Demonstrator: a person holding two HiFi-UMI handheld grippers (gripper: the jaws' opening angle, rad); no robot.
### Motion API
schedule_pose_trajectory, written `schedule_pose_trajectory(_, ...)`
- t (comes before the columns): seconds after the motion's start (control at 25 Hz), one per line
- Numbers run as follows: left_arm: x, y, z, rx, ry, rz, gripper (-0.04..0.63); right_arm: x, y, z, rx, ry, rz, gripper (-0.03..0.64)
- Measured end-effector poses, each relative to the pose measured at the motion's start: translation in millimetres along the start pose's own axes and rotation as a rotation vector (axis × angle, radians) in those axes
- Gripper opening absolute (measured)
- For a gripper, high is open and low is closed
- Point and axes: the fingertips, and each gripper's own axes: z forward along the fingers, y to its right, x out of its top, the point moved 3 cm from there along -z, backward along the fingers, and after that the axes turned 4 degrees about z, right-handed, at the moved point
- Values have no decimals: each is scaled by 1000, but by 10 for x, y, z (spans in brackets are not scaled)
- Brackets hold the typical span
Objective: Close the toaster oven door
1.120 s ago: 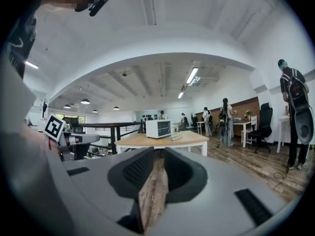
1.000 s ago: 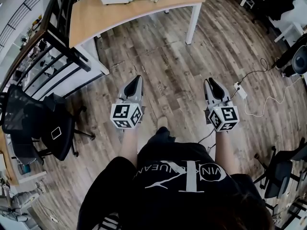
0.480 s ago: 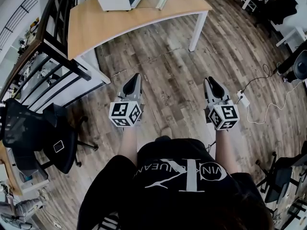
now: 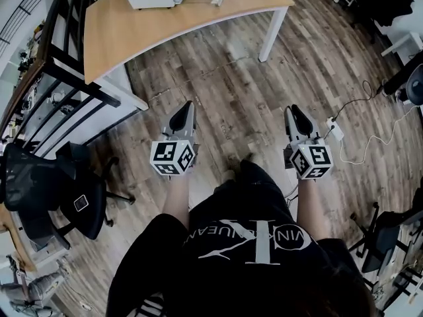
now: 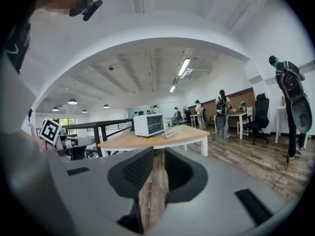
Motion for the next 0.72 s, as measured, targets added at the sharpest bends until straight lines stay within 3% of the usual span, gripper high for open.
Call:
schedule_pose_trajectory(0.32,46,-233,352,73,-10,13,11,57,319,506,21,18,28,32)
schedule_pose_trajectory(0.72,478,-193,1404,97,66,36,11,591,1067,1252,78,68,-3,32)
